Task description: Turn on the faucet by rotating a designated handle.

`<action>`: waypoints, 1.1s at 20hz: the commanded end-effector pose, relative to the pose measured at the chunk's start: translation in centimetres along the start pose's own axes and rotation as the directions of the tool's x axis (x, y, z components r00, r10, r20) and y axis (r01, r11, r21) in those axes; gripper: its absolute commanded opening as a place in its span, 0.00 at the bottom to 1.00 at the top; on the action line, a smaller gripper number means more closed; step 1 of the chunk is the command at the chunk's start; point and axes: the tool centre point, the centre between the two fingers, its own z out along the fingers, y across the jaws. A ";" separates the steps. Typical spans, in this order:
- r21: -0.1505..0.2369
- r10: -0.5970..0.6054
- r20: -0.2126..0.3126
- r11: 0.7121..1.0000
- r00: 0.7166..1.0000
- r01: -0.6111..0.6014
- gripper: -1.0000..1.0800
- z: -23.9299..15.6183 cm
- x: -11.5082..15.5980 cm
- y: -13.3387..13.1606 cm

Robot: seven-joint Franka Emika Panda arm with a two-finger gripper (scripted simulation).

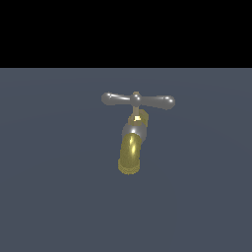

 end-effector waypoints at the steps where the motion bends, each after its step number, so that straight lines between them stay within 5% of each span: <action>1: 0.000 0.000 0.000 1.000 1.000 0.000 0.00 0.0 0.0 0.0; 14: -0.002 -0.101 -0.004 0.995 0.995 0.101 0.00 2.0 0.6 1.3; 22: -0.006 -0.262 -0.009 0.965 0.965 0.262 0.00 5.3 1.9 3.3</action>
